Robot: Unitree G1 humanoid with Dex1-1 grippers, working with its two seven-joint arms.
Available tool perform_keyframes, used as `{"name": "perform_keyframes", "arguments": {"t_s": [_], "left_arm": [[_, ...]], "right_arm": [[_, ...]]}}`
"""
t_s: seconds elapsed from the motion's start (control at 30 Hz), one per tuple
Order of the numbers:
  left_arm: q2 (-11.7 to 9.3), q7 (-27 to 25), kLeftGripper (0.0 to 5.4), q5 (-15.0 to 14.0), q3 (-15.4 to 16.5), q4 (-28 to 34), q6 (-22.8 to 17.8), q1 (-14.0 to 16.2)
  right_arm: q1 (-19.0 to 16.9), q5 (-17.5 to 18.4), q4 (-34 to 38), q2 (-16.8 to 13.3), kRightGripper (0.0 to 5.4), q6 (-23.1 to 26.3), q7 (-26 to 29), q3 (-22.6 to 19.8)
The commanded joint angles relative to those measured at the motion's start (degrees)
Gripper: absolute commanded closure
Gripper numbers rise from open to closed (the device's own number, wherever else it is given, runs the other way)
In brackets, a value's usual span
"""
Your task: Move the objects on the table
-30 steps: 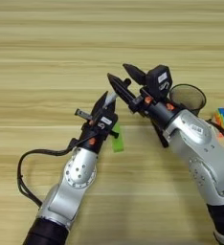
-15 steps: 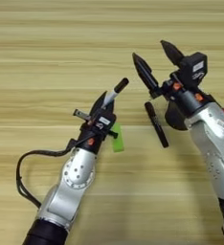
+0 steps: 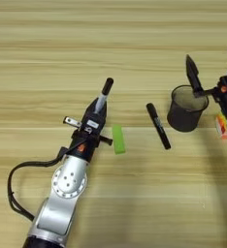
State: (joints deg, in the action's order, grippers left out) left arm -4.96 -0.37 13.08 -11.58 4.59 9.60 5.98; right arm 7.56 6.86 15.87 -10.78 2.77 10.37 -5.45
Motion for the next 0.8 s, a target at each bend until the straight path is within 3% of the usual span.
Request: {"name": "perform_keyframes", "arguments": {"t_s": [0.03, 0.17, 0.3, 0.43, 0.63, 0.8], "left_arm": [[0.9, -1.0, 4.71, -2.8, 1.5, 2.2, -4.1, 1.3], [1.6, -2.7, 4.71, -6.3, 2.7, 6.3, -9.3, 2.5], [3.4, -3.7, 4.71, -12.2, 4.3, 12.4, -18.4, 4.9], [4.2, -4.0, 4.71, -16.1, 5.4, 18.5, -27.7, 5.9], [5.8, -4.9, 4.71, -26.1, 7.9, 26.4, -41.6, 5.5], [5.4, -4.8, 4.71, -30.1, 9.9, 27.4, -48.4, 4.9]], "right_arm": [[1.3, -0.5, -5.0, -1.3, 0.00, -2.3, -1.1, -3.0], [1.4, -0.5, -5.4, -0.9, 0.00, -3.1, -1.1, -2.7], [1.2, -0.4, -4.5, -0.7, 0.00, -2.9, -1.1, -2.5], [1.0, -0.4, -4.0, -0.6, 0.00, -2.6, -1.0, -2.2], [0.8, -0.4, -4.0, -0.4, 0.00, -2.6, -1.1, -1.8], [0.7, -0.5, -4.0, -0.2, 0.00, -2.5, -1.2, -1.3]]}}
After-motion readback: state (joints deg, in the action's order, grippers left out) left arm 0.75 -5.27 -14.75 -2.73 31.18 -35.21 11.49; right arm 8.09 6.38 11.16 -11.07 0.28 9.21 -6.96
